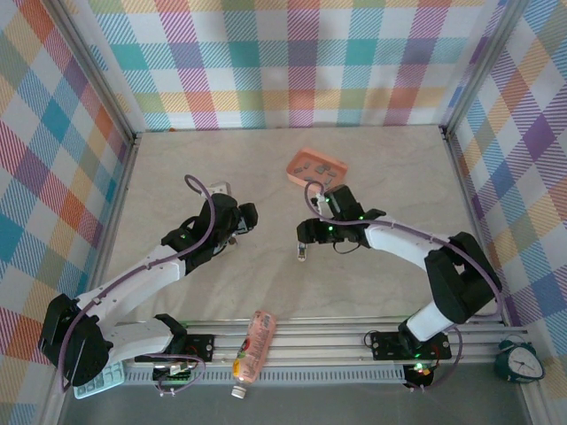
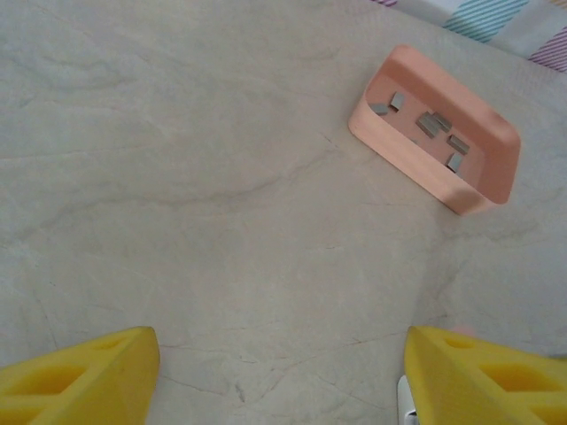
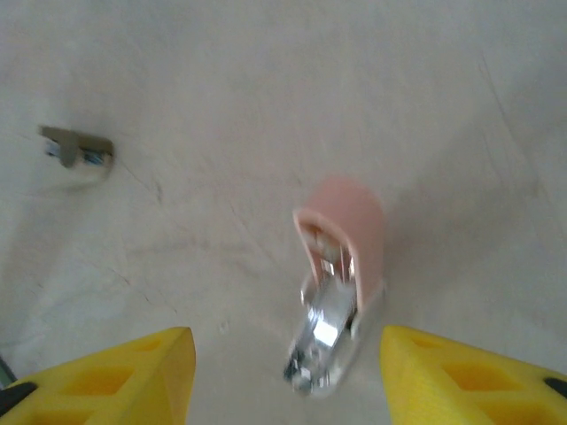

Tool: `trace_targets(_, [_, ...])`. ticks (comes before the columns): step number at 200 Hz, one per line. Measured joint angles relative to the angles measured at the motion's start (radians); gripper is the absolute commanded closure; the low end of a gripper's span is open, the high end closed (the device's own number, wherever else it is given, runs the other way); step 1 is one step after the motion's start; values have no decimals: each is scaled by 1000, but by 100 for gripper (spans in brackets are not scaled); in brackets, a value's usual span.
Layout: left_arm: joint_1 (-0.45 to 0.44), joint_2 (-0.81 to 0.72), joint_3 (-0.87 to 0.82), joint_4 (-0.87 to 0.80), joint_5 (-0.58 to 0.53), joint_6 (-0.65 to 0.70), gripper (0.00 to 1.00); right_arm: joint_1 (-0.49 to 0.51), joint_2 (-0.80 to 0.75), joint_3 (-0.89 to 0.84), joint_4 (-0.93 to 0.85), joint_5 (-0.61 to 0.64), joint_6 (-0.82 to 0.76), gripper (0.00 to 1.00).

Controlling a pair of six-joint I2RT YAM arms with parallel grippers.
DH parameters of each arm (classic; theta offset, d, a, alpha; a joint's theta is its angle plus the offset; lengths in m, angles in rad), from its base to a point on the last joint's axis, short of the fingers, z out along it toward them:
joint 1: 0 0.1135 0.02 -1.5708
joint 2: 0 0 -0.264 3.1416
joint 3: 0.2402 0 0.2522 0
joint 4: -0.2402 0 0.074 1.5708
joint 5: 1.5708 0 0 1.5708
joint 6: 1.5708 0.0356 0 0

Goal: Load the staples into the stapler

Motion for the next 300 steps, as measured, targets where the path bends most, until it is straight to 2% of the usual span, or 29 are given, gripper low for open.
trace_targets(36, [0,7,-16,5,12,-22,26,92,3,84,-220,146,127,42])
trace_targets(88, [0,74,-43,9,75,-77,26,140,123,185,-319,210,212,43])
trace_targets(193, [2,97,-61,57,151,-122,25,140,297,308,-352,232,227,49])
trace_targets(300, [2,82,-68,57,151,-126,25,144,330,299,-323,261,230,68])
